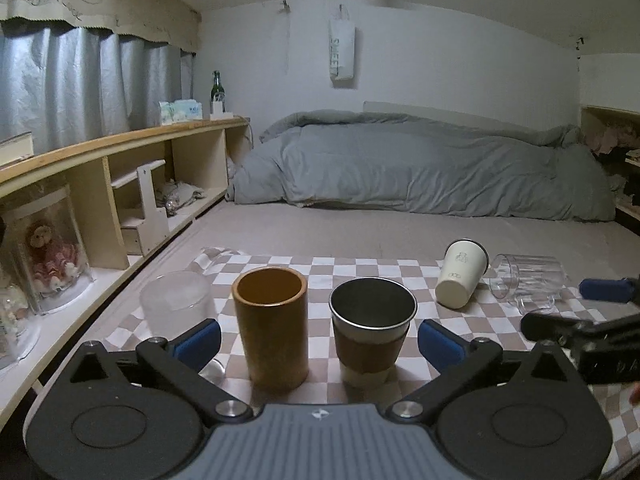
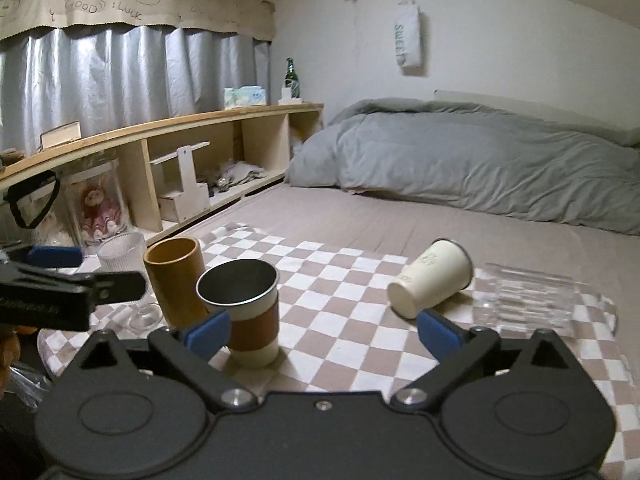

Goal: Flip cup upright

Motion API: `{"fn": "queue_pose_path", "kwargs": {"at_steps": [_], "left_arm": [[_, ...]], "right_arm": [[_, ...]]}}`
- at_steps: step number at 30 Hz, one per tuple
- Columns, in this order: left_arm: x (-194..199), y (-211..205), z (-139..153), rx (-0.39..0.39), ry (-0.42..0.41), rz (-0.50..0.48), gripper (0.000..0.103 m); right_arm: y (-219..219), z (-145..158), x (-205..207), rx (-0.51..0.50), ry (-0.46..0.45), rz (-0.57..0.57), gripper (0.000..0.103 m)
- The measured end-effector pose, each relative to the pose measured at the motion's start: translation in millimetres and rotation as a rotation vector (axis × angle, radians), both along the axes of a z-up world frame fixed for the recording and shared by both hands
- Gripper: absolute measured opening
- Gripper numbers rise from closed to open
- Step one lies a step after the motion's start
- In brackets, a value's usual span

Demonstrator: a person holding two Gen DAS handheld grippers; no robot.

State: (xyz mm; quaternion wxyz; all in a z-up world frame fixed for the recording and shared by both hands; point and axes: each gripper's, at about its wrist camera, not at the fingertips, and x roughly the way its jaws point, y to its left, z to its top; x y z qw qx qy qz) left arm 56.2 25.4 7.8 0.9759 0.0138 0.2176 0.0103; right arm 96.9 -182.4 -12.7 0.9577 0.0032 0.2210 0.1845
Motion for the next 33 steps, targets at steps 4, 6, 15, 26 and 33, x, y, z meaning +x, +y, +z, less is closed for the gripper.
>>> {"fn": "queue_pose_path", "kwargs": {"at_steps": [4,6,15,26,33], "left_arm": [[-16,1,-4,0.008,-0.024,-0.016,0.103],[-23,1,-5,0.003,-0.038,-0.030,0.103],[-39,1,-9,0.004,-0.051,-0.069,0.103],[-49,2,-12,0.017,-0.063,-0.062,0.103],[-51,1,-13,0.024,-0.067,-0.055,0.103]], "right_arm": [[-6,5,-17,-0.018,-0.030,-0.034,0.103],[-8,7,-23,-0.019,-0.042,-0.049,0.103],[-11,11,-54,-0.033,-0.090,-0.106,0.103],[-11,-1,-78,-0.050,-0.112,-0.170,0.103],[-15,-4,-80,-0.041,-0.093,-0.166,0.103]]}}
